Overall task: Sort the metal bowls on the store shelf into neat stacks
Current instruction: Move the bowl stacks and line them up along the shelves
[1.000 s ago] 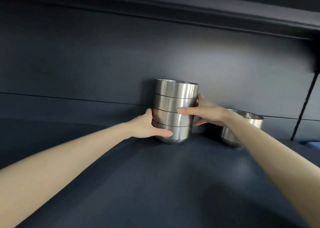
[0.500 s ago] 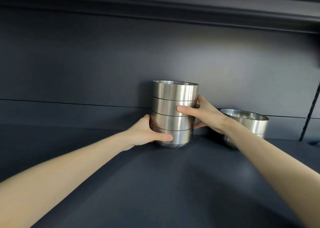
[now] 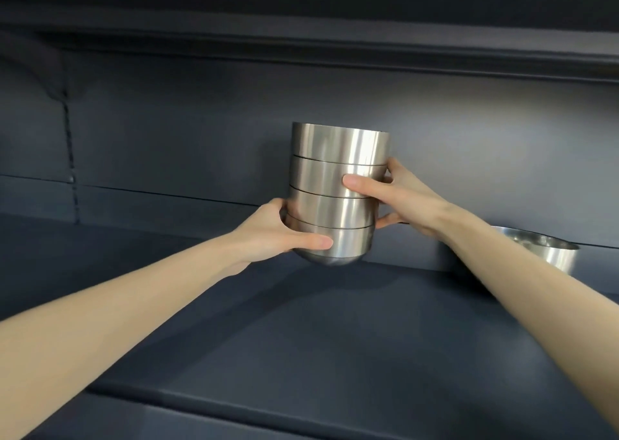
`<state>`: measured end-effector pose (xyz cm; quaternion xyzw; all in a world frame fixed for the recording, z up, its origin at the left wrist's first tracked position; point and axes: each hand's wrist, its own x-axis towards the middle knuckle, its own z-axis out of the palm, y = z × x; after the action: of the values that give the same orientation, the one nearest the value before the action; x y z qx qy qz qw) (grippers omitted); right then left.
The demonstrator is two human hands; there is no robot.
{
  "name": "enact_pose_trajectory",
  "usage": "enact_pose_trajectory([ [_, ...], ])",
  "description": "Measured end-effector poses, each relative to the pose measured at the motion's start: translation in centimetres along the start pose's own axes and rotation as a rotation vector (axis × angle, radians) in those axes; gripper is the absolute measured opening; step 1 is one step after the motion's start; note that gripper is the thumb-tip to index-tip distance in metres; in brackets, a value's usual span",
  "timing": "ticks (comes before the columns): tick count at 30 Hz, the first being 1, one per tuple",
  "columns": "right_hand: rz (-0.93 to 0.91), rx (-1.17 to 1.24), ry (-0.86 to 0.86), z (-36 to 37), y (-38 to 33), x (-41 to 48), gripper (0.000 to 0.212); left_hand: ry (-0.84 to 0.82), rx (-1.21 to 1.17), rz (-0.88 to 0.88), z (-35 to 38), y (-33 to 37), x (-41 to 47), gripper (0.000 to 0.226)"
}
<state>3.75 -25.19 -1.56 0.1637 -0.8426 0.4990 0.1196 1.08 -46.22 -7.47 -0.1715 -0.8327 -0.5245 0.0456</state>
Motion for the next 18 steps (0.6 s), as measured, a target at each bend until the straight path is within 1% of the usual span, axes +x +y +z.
enact_pose_trajectory([
  [2, -0.011, -0.007, -0.029, 2.2, -1.6, 0.2, 0.094, 0.029, -0.007, -0.01, -2.2, -0.6, -1.6, 0.064],
  [7, -0.042, -0.005, -0.086, 9.3, -5.2, 0.8, 0.08, 0.099, -0.012, -0.036, -8.9, -3.0, -6.0, 0.056],
  [9, -0.046, 0.009, -0.11, 12.7, -6.9, 0.8, 0.084, 0.123, -0.011, -0.044, -12.1, -4.2, -8.0, 0.052],
  [11, -0.054, 0.028, -0.131, 16.3, -8.7, 0.8, 0.087, 0.142, -0.002, -0.063, -15.4, -5.5, -10.1, 0.054],
  [15, -0.082, 0.074, -0.161, 24.0, -12.6, 0.8, 0.076, 0.189, 0.033, -0.1, -22.7, -8.2, -14.3, 0.068],
  [18, -0.103, 0.105, -0.185, 29.8, -15.2, 0.7, 0.074, 0.22, 0.041, -0.113, -27.9, -10.3, -17.3, 0.067],
])
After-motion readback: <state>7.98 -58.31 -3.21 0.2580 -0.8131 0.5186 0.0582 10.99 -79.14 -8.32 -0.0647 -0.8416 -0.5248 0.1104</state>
